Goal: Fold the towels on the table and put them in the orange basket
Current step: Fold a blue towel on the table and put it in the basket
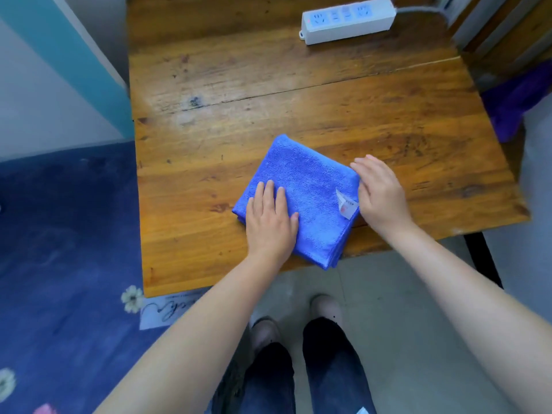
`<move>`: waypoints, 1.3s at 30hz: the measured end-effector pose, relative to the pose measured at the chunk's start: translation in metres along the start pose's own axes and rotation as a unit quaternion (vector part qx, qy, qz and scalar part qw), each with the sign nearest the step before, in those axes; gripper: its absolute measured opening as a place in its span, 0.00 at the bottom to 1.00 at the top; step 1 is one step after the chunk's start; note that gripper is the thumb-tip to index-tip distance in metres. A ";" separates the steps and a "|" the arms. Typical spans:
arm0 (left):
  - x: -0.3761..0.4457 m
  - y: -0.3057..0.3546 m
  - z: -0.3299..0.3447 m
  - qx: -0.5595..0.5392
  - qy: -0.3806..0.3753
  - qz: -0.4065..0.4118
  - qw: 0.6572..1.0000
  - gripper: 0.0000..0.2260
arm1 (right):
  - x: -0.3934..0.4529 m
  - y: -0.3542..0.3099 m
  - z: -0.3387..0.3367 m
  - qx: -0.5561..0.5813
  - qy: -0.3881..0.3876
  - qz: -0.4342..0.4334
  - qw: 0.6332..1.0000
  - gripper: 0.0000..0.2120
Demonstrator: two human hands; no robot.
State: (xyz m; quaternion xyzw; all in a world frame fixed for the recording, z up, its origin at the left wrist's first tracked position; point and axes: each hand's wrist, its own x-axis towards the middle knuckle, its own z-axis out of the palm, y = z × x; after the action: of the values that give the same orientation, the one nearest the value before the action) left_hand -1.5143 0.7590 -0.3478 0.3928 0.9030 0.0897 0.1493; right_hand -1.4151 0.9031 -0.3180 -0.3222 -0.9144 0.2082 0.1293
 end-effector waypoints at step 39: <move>-0.070 0.085 0.028 -0.010 0.070 -0.101 0.992 0.30 | 0.022 0.057 -0.028 -0.077 -0.229 -0.333 0.912 0.22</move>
State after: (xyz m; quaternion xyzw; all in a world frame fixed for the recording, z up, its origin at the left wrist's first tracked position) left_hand -1.4010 0.7661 -0.3364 0.2909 0.9453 0.1101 0.0983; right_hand -1.3912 0.9658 -0.3171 0.0485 -0.9863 0.1506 -0.0469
